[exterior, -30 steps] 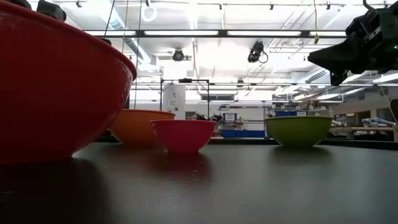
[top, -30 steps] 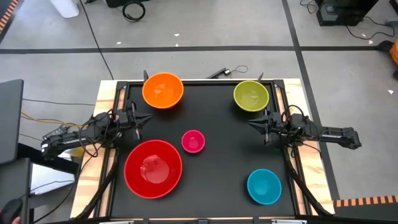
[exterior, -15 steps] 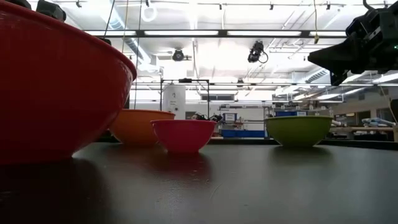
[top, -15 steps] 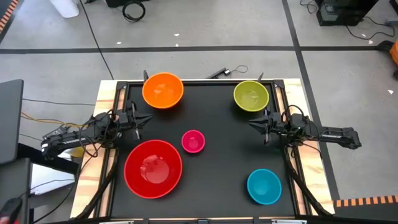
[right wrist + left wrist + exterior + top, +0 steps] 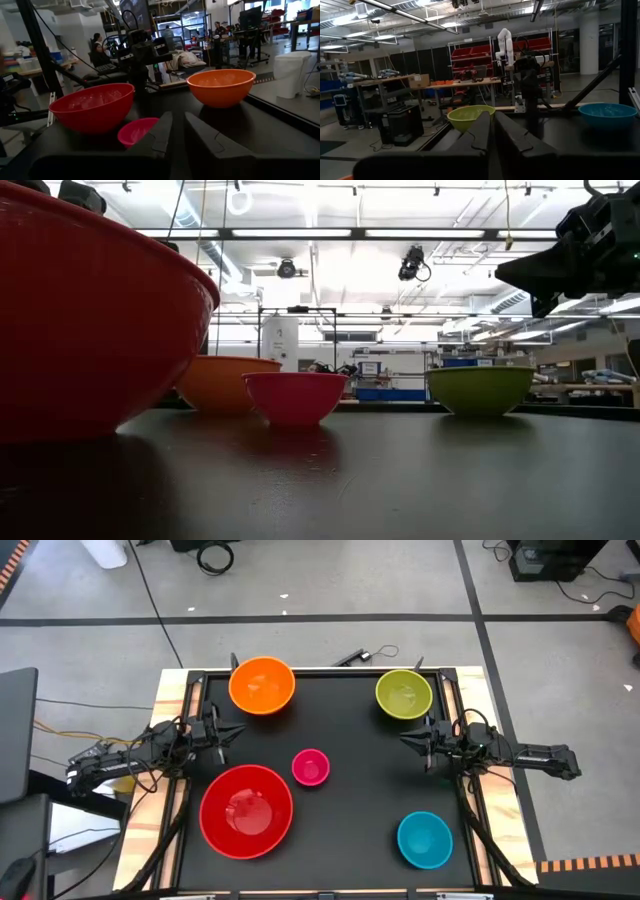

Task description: Nest bowls inside each other

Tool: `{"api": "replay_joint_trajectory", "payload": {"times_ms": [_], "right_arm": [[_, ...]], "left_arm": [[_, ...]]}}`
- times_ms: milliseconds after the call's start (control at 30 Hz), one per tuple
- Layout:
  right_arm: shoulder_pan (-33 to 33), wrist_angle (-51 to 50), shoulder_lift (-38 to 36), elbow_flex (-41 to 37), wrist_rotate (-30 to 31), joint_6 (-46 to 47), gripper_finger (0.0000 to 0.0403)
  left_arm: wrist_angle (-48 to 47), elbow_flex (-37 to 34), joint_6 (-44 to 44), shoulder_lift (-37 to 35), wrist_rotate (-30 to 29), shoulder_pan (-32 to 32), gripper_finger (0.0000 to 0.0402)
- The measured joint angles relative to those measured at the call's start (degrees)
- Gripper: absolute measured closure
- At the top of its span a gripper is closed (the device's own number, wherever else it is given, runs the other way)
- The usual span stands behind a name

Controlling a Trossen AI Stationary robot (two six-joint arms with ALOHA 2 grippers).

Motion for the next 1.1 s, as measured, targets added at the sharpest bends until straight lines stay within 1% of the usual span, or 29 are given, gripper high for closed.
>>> {"api": "replay_joint_trajectory", "payload": {"times_ms": [867, 1000, 1100], "right_arm": [[0.0, 0.1, 0.0, 0.0, 0.1, -0.3, 0.0349], [0.0, 2.4, 0.0, 0.0, 1.6, -2.4, 0.0349], [0.0, 4.3, 0.0, 0.0, 0.9, -0.3, 0.0349]], "left_arm": [[0.0, 0.0, 0.0, 0.0, 0.0, 0.0, 0.0372], [0.0, 0.0, 0.0, 0.0, 0.0, 0.0, 0.0372], [2.6, 0.0, -1.4, 0.0, 0.0, 0.0, 0.0372]]}}
